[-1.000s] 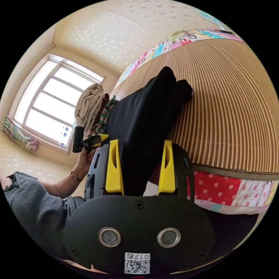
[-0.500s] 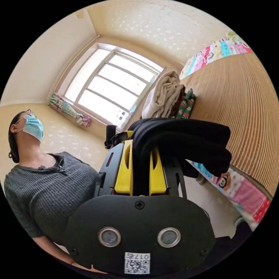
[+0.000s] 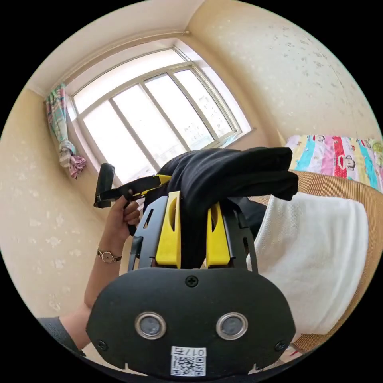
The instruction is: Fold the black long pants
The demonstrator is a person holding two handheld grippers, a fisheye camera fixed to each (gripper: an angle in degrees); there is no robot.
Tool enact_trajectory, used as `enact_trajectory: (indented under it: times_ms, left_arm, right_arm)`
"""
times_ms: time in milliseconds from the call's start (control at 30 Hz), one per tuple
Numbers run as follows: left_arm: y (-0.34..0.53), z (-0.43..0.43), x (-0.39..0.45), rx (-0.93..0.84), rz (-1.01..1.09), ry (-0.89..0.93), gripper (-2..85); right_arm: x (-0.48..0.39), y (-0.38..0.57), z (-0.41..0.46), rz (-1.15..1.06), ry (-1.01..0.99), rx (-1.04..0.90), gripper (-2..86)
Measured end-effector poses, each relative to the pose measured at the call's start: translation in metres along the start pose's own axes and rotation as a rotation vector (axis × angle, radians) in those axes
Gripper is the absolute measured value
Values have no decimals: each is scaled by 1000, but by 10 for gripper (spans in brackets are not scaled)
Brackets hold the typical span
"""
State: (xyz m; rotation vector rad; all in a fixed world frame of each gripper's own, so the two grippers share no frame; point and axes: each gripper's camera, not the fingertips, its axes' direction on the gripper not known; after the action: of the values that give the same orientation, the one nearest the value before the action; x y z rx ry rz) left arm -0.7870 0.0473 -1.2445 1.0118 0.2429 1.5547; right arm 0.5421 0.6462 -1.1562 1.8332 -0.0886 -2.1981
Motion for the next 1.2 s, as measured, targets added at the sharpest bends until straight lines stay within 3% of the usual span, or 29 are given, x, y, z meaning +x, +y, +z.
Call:
enact_trajectory:
  times_ms: [67,167,200,233,267,333,433,533,700,800,933,1033,1100,1167,1200]
  left_arm:
    - [-8,76,-74,-103,-198,-161,165]
    - [28,200,-115,-323,-234,-343,162]
    - [38,215,-113,-292,-195,-369,159]
    - [61,205,-102,-56,-159,-418,150]
    - [73,200,-96,37,-176,-428,143]
    - [78,201,-86,38,-173,-482,139]
    - [91,190,-69,64,-172,-534,132]
    - [126,154,-54,146,-238,-412,112]
    - [250,88,-10,356,-262,-81,105]
    - [337,76,29,374,-298,7,104]
    - [433,92,98,297,-374,112,93]
    - [454,116,168,229,-309,192,65]
    - [438,143,217,68,-159,301,40]
    - [419,190,292,-265,102,406,3]
    - [420,199,311,-329,163,402,0]
  right_arm:
    - [20,-4,82,174,73,-165,78]
    - [53,27,183,339,194,-465,36]
    - [54,41,194,328,175,-518,31]
    - [52,47,194,318,152,-535,28]
    - [44,57,183,272,84,-544,23]
    - [25,69,144,139,-48,-531,15]
    - [-4,97,45,-206,-163,-521,7]
    - [0,136,-72,-440,-188,-489,4]
    - [84,182,-268,-267,-273,-448,4]
    - [125,196,-381,-65,-150,-304,5]
    - [144,212,-520,62,-26,40,6]
    - [160,220,-616,161,92,276,9]
    - [176,225,-676,261,244,397,13]
    - [192,231,-709,360,353,452,20]
    - [207,239,-727,445,426,470,29]
